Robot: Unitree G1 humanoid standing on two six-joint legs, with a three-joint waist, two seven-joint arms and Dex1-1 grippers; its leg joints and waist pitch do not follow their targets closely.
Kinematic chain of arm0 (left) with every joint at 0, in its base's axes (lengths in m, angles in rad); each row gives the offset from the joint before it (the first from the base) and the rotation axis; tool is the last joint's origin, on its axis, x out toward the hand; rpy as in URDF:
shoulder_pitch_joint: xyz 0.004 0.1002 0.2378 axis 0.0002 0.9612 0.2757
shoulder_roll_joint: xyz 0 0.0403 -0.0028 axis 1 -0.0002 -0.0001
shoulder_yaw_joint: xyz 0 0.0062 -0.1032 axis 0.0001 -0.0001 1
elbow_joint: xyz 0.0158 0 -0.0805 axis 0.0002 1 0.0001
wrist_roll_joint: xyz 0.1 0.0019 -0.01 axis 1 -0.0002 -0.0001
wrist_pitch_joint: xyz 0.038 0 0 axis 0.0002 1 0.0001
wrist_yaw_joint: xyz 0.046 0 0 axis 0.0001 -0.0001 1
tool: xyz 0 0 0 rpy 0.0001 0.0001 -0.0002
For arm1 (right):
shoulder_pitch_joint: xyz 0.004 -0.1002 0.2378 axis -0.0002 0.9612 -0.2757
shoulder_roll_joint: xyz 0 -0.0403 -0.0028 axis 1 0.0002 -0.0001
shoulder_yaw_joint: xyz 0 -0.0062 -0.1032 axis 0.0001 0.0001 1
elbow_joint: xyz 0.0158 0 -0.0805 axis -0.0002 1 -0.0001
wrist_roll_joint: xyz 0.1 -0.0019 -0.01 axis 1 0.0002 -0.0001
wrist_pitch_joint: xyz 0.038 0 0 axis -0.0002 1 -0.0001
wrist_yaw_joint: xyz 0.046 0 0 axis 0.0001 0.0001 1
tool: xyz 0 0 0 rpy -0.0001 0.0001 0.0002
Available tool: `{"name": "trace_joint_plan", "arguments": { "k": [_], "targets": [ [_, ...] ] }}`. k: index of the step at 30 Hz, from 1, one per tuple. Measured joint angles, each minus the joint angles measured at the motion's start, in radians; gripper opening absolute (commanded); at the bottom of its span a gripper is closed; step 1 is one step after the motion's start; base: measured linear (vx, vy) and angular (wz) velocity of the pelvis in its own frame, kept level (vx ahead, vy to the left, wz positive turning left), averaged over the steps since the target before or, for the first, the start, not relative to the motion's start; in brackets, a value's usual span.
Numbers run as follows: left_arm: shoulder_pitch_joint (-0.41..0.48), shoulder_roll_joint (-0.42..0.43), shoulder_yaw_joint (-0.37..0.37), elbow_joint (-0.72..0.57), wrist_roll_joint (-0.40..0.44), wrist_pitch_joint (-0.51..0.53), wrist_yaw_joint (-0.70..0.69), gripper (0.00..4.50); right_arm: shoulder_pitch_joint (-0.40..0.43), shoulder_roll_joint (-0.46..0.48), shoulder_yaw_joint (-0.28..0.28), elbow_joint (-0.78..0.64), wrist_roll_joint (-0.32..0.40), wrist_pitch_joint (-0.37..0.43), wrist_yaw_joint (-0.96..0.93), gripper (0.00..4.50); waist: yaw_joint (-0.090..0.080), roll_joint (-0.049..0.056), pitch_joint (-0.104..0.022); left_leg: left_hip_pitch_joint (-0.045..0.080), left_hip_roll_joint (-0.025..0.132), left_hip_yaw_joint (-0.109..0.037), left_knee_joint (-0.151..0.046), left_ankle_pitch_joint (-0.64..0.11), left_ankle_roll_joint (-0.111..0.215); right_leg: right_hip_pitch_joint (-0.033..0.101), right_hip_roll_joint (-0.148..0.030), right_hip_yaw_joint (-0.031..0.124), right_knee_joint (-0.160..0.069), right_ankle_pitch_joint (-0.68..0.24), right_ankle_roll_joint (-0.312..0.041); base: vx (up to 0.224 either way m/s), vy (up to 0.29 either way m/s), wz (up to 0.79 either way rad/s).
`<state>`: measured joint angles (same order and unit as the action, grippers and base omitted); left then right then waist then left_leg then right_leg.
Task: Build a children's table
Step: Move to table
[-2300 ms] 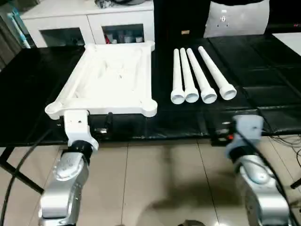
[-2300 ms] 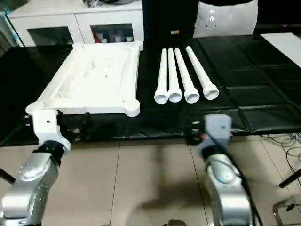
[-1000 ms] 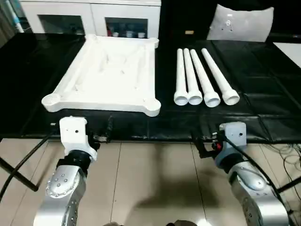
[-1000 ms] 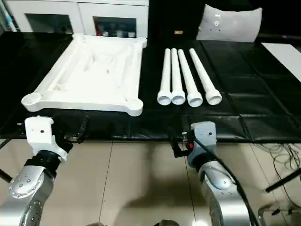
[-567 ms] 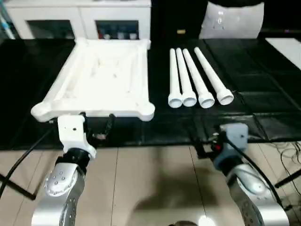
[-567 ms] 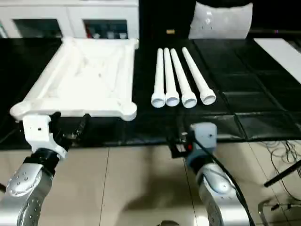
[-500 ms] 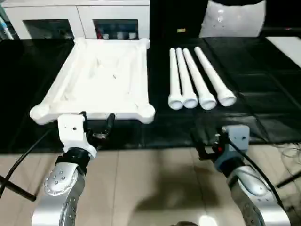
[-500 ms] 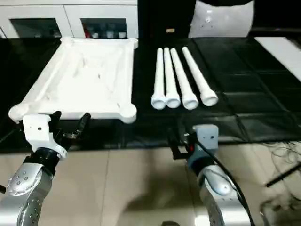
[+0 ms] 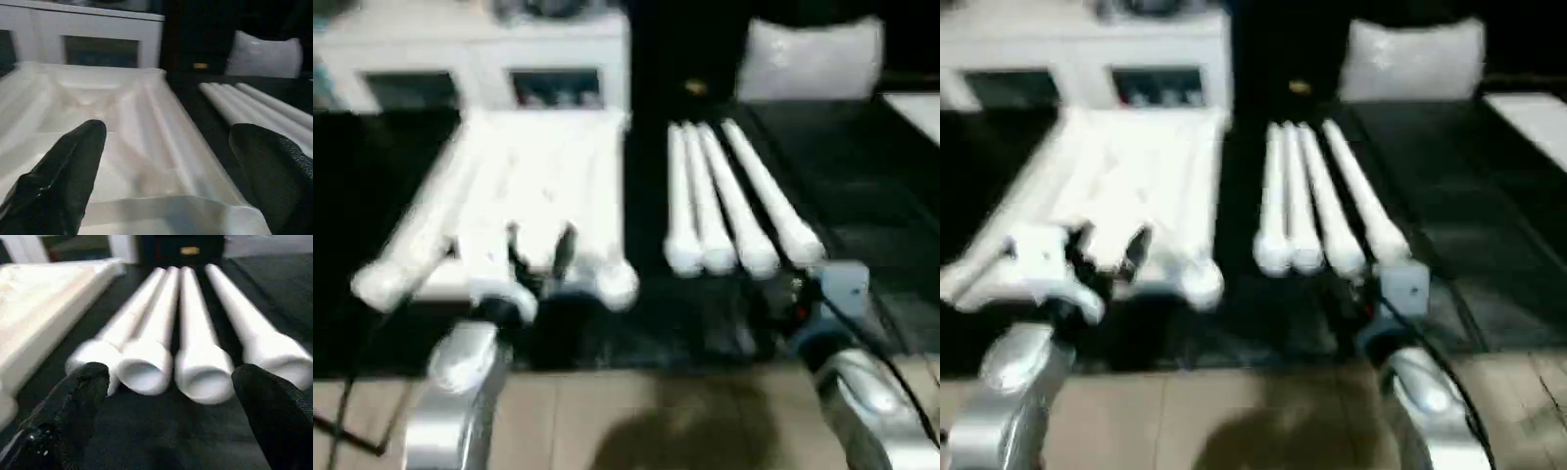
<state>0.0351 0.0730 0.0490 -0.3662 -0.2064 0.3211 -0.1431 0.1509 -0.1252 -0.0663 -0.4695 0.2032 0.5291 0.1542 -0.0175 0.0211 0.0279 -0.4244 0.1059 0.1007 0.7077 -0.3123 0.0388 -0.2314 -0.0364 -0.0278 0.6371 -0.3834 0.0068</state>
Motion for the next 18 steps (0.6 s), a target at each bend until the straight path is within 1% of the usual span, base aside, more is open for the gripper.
{"name": "trace_joint_plan", "arguments": {
  "k": [1,2,3,4,5,6,7,8,9,10,11,12,13,14,15,16,17,18],
  "targets": [
    [0.001,-0.003,0.011,-0.012,-0.006,0.003,0.005,4.46,-0.014,0.000,0.006,-0.021,0.006,0.015,0.007,4.50,0.004,0.029,0.004,-0.003,0.021,-0.007,-0.047,0.060,0.005,0.032,0.026,-0.021,-0.016,-0.005,0.000,0.157,0.029,-0.08],
    [0.016,0.001,0.031,-0.024,-0.012,0.006,0.011,4.46,-0.042,0.000,0.035,-0.032,0.018,0.031,0.021,4.50,-0.008,0.038,0.013,0.016,0.032,-0.028,-0.041,0.097,-0.036,0.055,0.038,-0.029,-0.010,-0.024,-0.004,0.157,0.029,-0.08],
    [0.010,0.010,0.049,-0.022,-0.014,0.009,0.019,4.46,-0.066,-0.004,0.063,-0.047,0.027,0.039,0.037,4.50,-0.020,0.017,0.012,0.023,0.018,-0.032,-0.041,0.090,-0.031,0.040,0.026,-0.036,0.036,-0.034,-0.013,0.192,0.035,-0.04],
    [0.004,0.012,0.064,-0.017,-0.015,0.009,0.021,4.46,-0.090,-0.013,0.081,-0.054,0.035,0.039,0.055,4.50,-0.036,0.009,0.011,0.023,0.012,-0.032,-0.040,0.085,-0.026,0.009,0.021,-0.035,0.086,-0.035,-0.010,0.157,0.027,0.13],
    [-0.003,0.003,0.064,-0.005,-0.015,-0.004,0.020,4.46,-0.105,-0.037,0.093,-0.058,0.037,0.024,0.083,4.50,-0.053,0.005,0.011,0.031,0.009,-0.033,-0.043,0.079,-0.023,-0.035,0.019,-0.034,0.122,-0.027,0.006,0.157,0.027,0.13],
    [-0.003,-0.004,0.060,0.004,-0.015,-0.015,0.020,4.46,-0.105,-0.053,0.100,-0.056,0.036,0.012,0.100,4.50,-0.064,0.003,0.011,0.041,0.005,-0.030,-0.044,0.074,-0.022,-0.063,0.014,-0.033,0.124,-0.018,0.022,0.107,0.030,0.09],
    [0.001,-0.009,0.056,0.009,-0.014,-0.024,0.020,4.46,-0.098,-0.064,0.103,-0.055,0.034,0.002,0.114,4.50,-0.072,-0.007,0.011,0.055,0.003,-0.020,-0.045,0.066,-0.022,-0.091,0.006,-0.027,0.122,-0.008,0.036,0.094,-0.014,0.01],
    [0.009,-0.012,0.053,0.006,-0.014,-0.024,0.021,4.46,-0.089,-0.068,0.102,-0.056,0.036,0.001,0.120,4.50,-0.079,-0.026,0.013,0.071,-0.008,-0.010,-0.046,0.060,-0.024,-0.115,-0.006,-0.014,0.105,0.008,0.037,0.094,-0.014,0.01],
    [0.012,-0.017,0.051,0.003,-0.015,-0.022,0.026,4.46,-0.084,-0.066,0.093,-0.058,0.043,0.001,0.125,4.50,-0.079,-0.056,0.015,0.079,-0.025,0.001,-0.046,0.054,-0.031,-0.123,-0.026,0.002,0.069,0.076,0.027,0.063,-0.086,0.01],
    [0.011,-0.030,0.050,0.003,-0.018,-0.015,0.030,4.46,-0.086,-0.064,0.075,-0.057,0.053,0.009,0.125,4.50,-0.068,-0.075,0.013,0.081,-0.022,0.004,-0.039,0.045,-0.026,-0.122,-0.020,0.012,0.063,0.098,0.016,0.051,-0.094,-0.15],
    [0.008,-0.043,0.033,-0.006,-0.026,-0.005,0.033,4.46,-0.107,-0.064,0.056,-0.057,0.062,0.016,0.124,4.50,-0.049,-0.059,0.022,0.073,-0.020,-0.005,-0.032,0.030,0.001,-0.118,-0.013,0.012,0.044,0.104,0.003,0.051,-0.094,-0.15],
    [0.003,-0.042,0.025,-0.013,-0.033,0.003,0.033,4.46,-0.121,-0.064,0.052,-0.059,0.063,0.017,0.124,4.50,-0.042,-0.052,0.022,0.066,-0.019,-0.011,-0.048,0.035,-0.007,-0.121,-0.011,0.014,0.040,0.108,0.003,0.052,-0.069,-0.19],
    [-0.003,-0.040,0.024,-0.020,-0.035,0.006,0.033,4.46,-0.128,-0.064,0.054,-0.062,0.065,0.018,0.126,4.50,-0.036,-0.048,0.019,0.064,-0.005,-0.011,-0.066,0.069,-0.044,-0.125,-0.004,0.013,0.040,0.114,0.006,0.000,0.000,0.00],
    [-0.012,-0.032,0.034,-0.031,-0.040,0.012,0.034,4.46,-0.141,-0.058,0.059,-0.061,0.065,0.030,0.124,4.50,-0.029,-0.045,0.016,0.062,-0.002,-0.009,-0.070,0.084,-0.069,-0.128,-0.003,0.010,0.039,0.116,0.003,0.000,0.000,0.00],
    [-0.021,-0.022,0.046,-0.032,-0.042,0.016,0.034,4.46,-0.155,-0.053,0.072,-0.062,0.065,0.038,0.122,4.50,-0.025,-0.045,0.016,0.057,0.000,-0.008,-0.072,0.085,-0.070,-0.132,-0.002,0.010,0.033,0.121,0.002,0.000,0.000,0.00],
    [-0.033,-0.015,0.053,-0.030,-0.044,0.022,0.034,4.46,-0.165,-0.052,0.083,-0.062,0.066,0.045,0.120,4.50,-0.022,-0.045,0.017,0.056,0.000,-0.008,-0.076,0.085,-0.071,-0.134,-0.001,0.008,0.025,0.127,0.002,0.000,0.000,0.00],
    [-0.045,-0.006,0.059,-0.031,-0.045,0.025,0.030,4.46,-0.173,-0.051,0.090,-0.060,0.067,0.053,0.114,4.50,-0.015,-0.045,0.017,0.056,0.003,-0.008,-0.081,0.086,-0.070,-0.132,-0.001,0.005,0.010,0.132,-0.005,0.000,0.000,0.00],
    [-0.050,0.003,0.060,-0.031,-0.044,0.026,0.025,4.46,-0.182,-0.049,0.094,-0.057,0.065,0.052,0.109,4.50,-0.009,-0.046,0.018,0.055,0.003,-0.006,-0.083,0.085,-0.069,-0.132,-0.001,0.005,0.003,0.135,-0.009,0.000,0.000,0.00]
  ]
}}
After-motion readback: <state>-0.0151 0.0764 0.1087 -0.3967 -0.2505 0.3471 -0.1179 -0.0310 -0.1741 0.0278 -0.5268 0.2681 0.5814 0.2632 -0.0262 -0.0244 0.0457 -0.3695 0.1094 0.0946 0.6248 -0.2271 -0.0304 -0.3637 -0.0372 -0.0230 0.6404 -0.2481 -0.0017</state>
